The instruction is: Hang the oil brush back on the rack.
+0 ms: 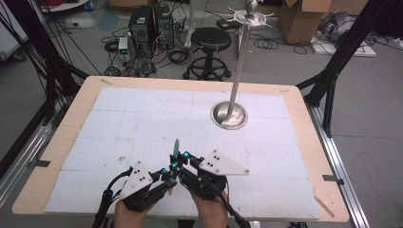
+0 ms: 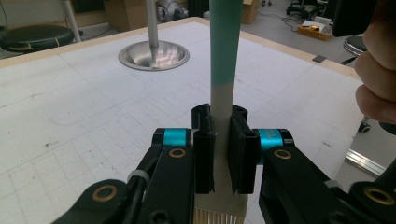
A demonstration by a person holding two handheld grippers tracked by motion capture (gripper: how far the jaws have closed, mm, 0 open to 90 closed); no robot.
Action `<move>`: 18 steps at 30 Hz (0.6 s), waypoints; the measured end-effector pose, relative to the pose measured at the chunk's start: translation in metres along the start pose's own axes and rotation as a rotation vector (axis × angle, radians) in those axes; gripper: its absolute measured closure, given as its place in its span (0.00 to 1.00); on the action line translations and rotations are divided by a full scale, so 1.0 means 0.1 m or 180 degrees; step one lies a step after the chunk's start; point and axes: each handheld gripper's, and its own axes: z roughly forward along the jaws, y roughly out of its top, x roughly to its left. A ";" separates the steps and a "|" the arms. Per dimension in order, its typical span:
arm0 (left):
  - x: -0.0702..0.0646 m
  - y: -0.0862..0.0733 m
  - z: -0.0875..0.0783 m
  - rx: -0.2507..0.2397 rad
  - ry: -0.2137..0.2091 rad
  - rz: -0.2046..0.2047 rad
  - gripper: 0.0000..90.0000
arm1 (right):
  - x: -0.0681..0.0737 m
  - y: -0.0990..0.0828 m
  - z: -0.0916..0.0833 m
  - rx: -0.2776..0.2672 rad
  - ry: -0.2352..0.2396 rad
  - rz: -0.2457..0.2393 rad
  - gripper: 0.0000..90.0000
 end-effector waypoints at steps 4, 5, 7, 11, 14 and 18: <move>0.01 0.00 0.00 0.0009 -0.0043 -0.0010 0.89 | 0.01 0.00 -0.01 -0.0011 0.0067 0.0024 0.91; 0.01 0.00 0.00 0.0007 -0.0075 -0.0021 0.89 | 0.02 0.00 -0.01 -0.0017 0.0083 0.0030 0.91; 0.04 0.01 0.01 0.0023 -0.0285 -0.0068 0.81 | 0.01 0.00 -0.01 -0.0003 0.0124 0.0026 0.92; 0.11 -0.01 0.04 0.0081 -0.0506 -0.0003 0.56 | -0.05 0.01 -0.05 -0.0026 0.0186 -0.0019 0.92; 0.23 -0.02 0.00 0.0040 -0.0606 -0.0050 0.47 | -0.13 0.01 -0.09 -0.0041 0.0239 -0.0048 0.92; 0.41 -0.02 -0.08 -0.0138 -0.0685 -0.0172 0.42 | -0.28 0.07 -0.17 -0.0085 0.0289 -0.0080 0.92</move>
